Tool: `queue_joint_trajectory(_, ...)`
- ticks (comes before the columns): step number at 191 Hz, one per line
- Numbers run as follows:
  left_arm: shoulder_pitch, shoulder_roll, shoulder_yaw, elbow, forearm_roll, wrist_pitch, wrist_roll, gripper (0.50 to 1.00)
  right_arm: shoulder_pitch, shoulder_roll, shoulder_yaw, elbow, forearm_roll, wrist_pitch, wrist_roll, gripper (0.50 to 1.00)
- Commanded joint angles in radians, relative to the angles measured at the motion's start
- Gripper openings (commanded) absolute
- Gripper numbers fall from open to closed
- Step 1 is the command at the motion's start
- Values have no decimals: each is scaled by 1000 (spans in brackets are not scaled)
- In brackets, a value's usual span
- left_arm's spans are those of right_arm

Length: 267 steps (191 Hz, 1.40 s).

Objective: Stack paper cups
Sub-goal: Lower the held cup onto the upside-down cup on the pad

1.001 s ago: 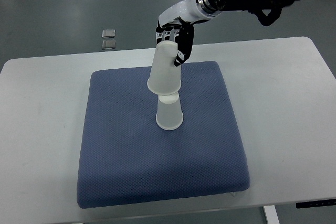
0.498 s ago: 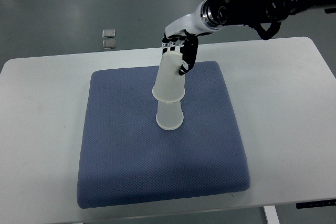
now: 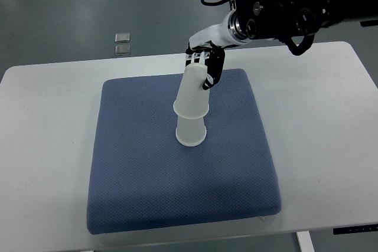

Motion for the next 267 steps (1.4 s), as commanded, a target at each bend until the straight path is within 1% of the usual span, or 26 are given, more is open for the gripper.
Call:
queue_joint_trajectory(1,0,0,0,0,0,0,0,1000,-4,0,0,0,0,-3,0,666)
queue_joint_trajectory(68,0,0,0,1,0,0,0,1000,-49,0,5,-1,0,-49,-1,670)
queue_joint_trajectory(73,0,0,0,1,0,0,0,1000,-55,0,5,-1,0,-50,-3,682)
queue_joint_trajectory(115,0,0,0,0,0,0,0,1000,-70,0,14,-5,0,-56,-6,699)
queue_joint_trajectory(138,0,0,0,3,0,0,0,1000,-98,0,14,-8,0,-81,-5,727)
queue_joint_trajectory(142,0,0,0,5,0,0,0,1000,-99,0,14,-8,-2,-81,-5,729)
queue_joint_trajectory(151,0,0,0,6,0,0,0,1000,-105,0,16,-8,-2,-82,-5,752)
queue_joint_trajectory(158,0,0,0,6,0,0,0,1000,-110,0,17,-9,-2,-82,-5,754)
queue_joint_trajectory(167,0,0,0,6,0,0,0,1000,-119,0,17,-12,-2,-82,-5,782)
queue_joint_trajectory(183,0,0,0,6,0,0,0,1000,-127,0,19,-15,-2,-93,-5,797)
queue_joint_trajectory(192,0,0,0,6,0,0,0,1000,-141,0,34,-17,-2,-104,-3,831)
queue_joint_trajectory(204,0,0,0,6,0,0,0,1000,-161,0,62,-20,-2,-116,-3,856)
queue_joint_trajectory(250,0,0,0,8,0,0,0,1000,-222,0,75,-49,-3,-132,0,860)
queue_joint_trajectory(267,0,0,0,8,0,0,0,1000,-250,0,77,-66,-5,-148,3,860)
